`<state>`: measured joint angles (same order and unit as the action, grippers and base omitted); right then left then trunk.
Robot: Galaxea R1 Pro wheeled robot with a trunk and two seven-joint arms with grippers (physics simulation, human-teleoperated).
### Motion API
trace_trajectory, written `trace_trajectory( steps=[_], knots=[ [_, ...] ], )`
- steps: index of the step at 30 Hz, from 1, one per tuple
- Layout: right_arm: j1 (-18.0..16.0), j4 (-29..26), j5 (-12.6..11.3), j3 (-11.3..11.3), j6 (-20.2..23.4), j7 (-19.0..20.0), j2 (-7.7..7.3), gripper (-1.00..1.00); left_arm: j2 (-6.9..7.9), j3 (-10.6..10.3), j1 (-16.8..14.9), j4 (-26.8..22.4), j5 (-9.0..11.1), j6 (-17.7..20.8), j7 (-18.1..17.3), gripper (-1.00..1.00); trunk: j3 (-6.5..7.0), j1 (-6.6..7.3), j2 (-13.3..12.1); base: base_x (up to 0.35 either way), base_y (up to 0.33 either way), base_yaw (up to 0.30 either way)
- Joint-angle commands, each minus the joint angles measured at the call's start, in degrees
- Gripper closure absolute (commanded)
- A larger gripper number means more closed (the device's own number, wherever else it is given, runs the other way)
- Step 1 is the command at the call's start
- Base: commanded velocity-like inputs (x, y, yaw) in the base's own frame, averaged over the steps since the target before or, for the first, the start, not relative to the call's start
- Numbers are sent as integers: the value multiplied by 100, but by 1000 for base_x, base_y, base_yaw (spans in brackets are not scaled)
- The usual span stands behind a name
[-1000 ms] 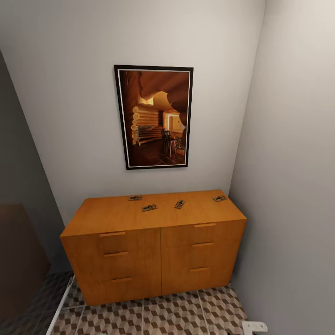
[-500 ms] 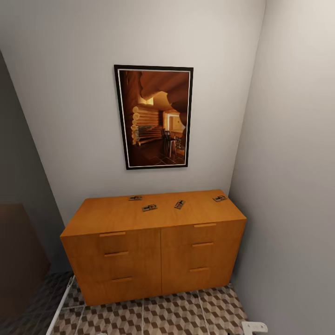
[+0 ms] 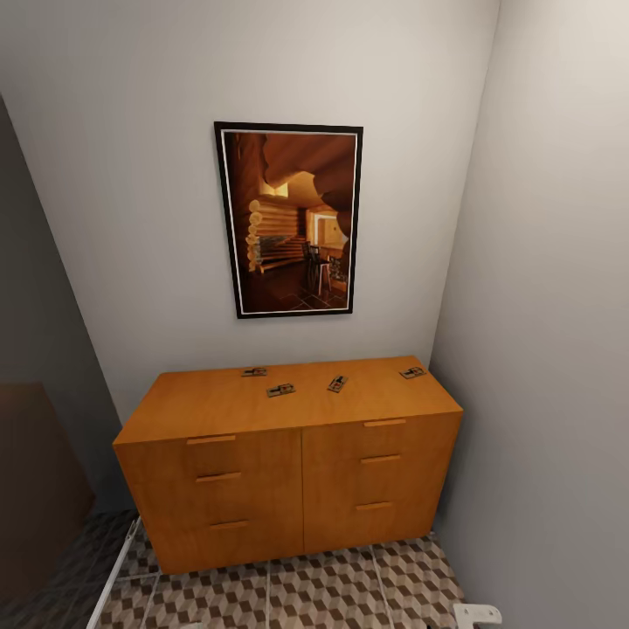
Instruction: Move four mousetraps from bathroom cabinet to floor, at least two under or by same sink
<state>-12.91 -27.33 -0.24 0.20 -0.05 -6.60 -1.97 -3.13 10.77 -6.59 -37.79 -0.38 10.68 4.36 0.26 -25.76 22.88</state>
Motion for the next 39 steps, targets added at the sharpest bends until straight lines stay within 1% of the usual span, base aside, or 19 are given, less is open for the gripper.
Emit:
trace_trajectory(
  steps=[1,4,8,10,11,13,16,20,21,24,27,30,31,33,36,39],
  knots=[
    [-1,-2,10,2,1,-10,-1,-100,4,17,0,22,0,-21,1,-100,-2,-2,4,0,0,0],
    [-2,-59,49,-6,9,1,-7,-100,29,10,-2,149,27,-200,-12,-100,-2,-2,4,0,0,0],
    [-21,-248,60,-12,57,9,-11,-100,9,-3,-12,73,26,-225,-16,-100,-2,-2,4,0,0,0],
    [-29,-435,63,-12,83,13,-9,-100,-15,-12,-22,-73,21,-210,-15,-100,-2,-2,4,0,0,0],
    [-35,-667,65,-12,131,12,-8,-100,-51,-19,-33,-290,15,-160,-15,-100,-2,-2,4,0,0,0],
    [-38,-938,63,-11,240,11,-7,-100,-108,-25,-40,-559,7,-43,-13,-100,-2,-2,4,0,0,0],
    [-46,-1434,56,-13,574,15,-6,-100,-219,-42,-46,-1033,-3,297,-9,-100,-2,-2,4,0,0,0],
    [-50,-2270,28,-17,1297,17,-6,-100,-356,-146,-54,-1812,-10,969,-3,-100,-2,-2,4,0,0,0],
    [-51,-2739,11,-18,1710,18,-5,-100,-410,-266,-57,-2240,-12,1334,3,-100,-2,-2,4,0,0,0],
    [-52,-3427,-23,-19,2300,18,-1,-100,-470,-506,-65,-2842,-13,1845,16,-100,-2,-2,4,0,0,0],
    [-55,-4020,-81,-21,2769,20,6,-100,-510,-720,-106,-3342,-14,2280,24,-100,-2,-2,4,0,0,0],
    [-82,-4449,-180,-20,3062,16,13,-100,-572,-851,-206,-3678,-12,2610,31,-100,-2,-2,4,0,0,0],
    [-153,-4624,-263,-20,3177,11,16,-100,-632,-900,-306,-3813,-15,2772,34,-100,-2,-2,4,0,0,0],
    [-270,-4734,-349,-20,3253,4,18,-100,-687,-932,-428,-3897,-18,2897,36,-100,-2,-2,4,0,0,0],
    [-494,-4819,-454,-23,3327,-8,20,-100,-687,-960,-638,-3968,-21,3048,39,-100,-2,-2,4,0,0,0],
    [-743,-4861,-510,-26,3436,-19,20,-100,-687,-974,-870,-4005,-26,3166,43,-100,-2,-2,4,0,0,0]
  ],
)
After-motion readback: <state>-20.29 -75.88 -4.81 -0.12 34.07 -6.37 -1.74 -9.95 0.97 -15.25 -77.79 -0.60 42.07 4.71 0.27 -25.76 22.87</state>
